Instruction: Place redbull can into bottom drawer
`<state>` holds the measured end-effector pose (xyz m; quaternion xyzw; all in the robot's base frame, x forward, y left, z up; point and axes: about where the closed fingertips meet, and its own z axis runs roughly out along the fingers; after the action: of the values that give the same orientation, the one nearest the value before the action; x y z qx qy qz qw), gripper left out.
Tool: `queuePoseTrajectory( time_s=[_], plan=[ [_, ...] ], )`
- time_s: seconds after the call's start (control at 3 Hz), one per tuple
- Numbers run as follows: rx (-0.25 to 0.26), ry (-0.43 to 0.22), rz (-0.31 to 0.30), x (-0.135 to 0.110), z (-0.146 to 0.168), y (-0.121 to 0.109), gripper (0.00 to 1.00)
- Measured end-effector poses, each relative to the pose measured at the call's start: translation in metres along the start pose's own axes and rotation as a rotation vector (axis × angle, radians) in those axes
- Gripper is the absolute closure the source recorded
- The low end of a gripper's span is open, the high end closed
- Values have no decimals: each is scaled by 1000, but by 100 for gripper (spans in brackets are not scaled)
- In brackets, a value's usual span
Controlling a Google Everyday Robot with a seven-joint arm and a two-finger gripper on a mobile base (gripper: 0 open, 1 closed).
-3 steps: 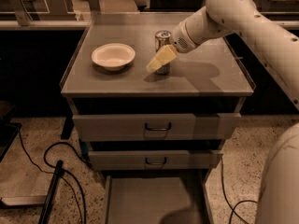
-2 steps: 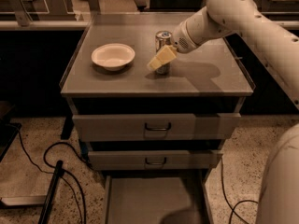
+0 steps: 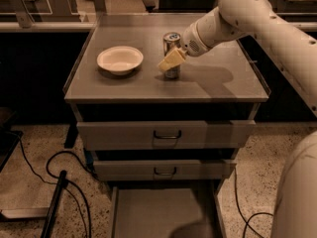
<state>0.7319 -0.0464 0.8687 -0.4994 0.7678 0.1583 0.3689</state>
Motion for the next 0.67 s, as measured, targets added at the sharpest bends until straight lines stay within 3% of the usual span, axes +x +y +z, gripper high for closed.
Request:
queuePoseTrajectory(
  time_s=[0.33,0.67],
  plan=[
    [0,0,0,0,0,0,88],
    [-7,4,2,-1,1,2,100]
  ],
)
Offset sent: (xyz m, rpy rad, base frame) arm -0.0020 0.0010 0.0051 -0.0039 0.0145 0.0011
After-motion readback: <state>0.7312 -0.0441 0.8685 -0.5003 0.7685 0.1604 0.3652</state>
